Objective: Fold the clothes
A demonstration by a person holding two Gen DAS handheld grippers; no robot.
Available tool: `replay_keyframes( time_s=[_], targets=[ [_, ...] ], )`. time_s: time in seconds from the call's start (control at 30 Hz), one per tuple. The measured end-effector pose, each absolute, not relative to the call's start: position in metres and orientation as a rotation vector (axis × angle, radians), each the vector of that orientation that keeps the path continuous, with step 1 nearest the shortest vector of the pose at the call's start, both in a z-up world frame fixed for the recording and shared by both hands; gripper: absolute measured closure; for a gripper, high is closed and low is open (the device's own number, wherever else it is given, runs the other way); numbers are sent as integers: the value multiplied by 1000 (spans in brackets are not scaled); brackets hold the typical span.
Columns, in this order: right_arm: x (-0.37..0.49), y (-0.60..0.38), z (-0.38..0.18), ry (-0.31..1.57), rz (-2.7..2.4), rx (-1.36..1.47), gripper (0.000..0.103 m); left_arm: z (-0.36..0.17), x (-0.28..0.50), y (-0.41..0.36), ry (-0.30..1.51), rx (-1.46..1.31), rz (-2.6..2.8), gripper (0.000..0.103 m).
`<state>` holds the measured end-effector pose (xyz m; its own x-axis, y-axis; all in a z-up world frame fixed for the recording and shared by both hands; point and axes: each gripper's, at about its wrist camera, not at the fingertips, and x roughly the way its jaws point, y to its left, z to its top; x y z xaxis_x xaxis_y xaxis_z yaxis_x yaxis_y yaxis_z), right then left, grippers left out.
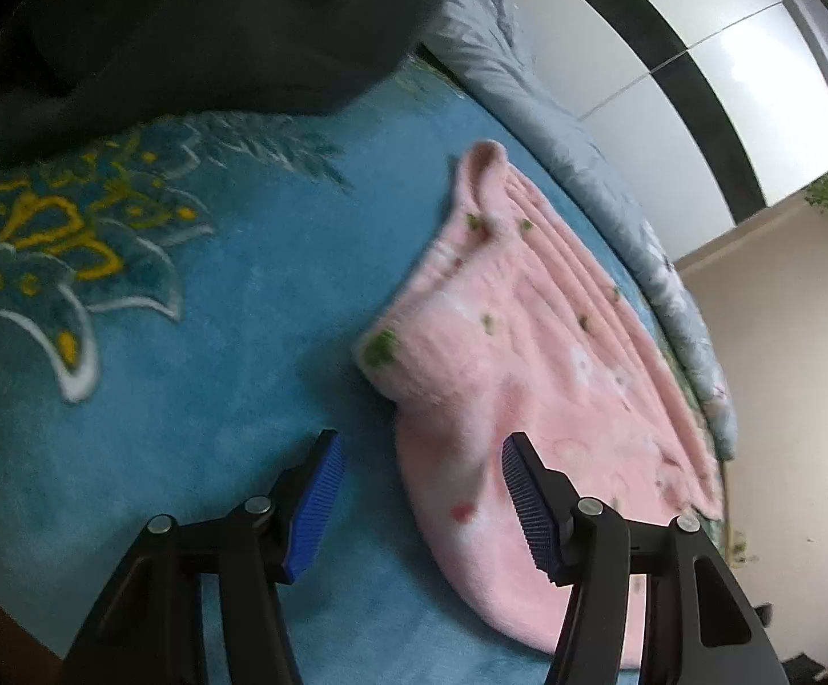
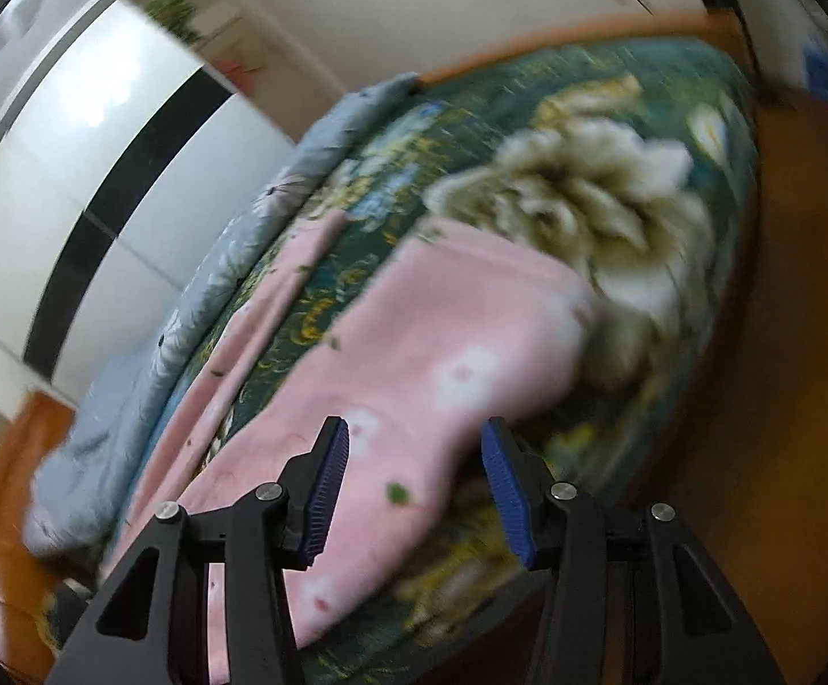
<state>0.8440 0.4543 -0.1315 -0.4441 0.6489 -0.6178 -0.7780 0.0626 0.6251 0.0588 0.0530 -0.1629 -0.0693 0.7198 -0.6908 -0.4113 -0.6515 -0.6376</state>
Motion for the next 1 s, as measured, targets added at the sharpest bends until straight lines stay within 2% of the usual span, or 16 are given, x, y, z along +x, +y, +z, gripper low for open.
replay_keyframes(
  time_s=[0.23,0.27,0.33,0.37,0.4,0.43,0.47,0.6,0.7,0.87,1.0],
  targets=[
    [841,467,-157,1315,1658,-113,53,-163,76,78,-300,-1395,1791,43],
    [838,469,-158,1321,1674,-108,53,-163,77,78,-307,-1391,1797,46],
    [835,474,-159,1323,1698,-106,54,-163,76,77,-333,-1391,1796,62],
    [835,476,-159,1324,1700,-109,58,-164,74,76,-345,-1397,1800,73],
    [834,479,-159,1326,1702,-112,77,-166,71,76,-356,-1408,1805,84],
    [834,481,-159,1331,1703,-111,94,-168,69,75,-370,-1420,1806,90],
    [833,485,-157,1337,1706,-100,94,-170,66,74,-398,-1426,1797,94],
    [832,493,-136,1314,1749,-32,96,-170,58,66,-531,-1406,1764,97],
    [828,493,-108,1259,1812,25,96,-150,57,51,-643,-1303,1763,99],
    [826,476,-86,1180,1876,41,96,-118,78,5,-670,-1178,1784,99],
    [837,467,-96,1215,1863,57,96,-123,91,-32,-653,-1205,1800,99]
  ],
)
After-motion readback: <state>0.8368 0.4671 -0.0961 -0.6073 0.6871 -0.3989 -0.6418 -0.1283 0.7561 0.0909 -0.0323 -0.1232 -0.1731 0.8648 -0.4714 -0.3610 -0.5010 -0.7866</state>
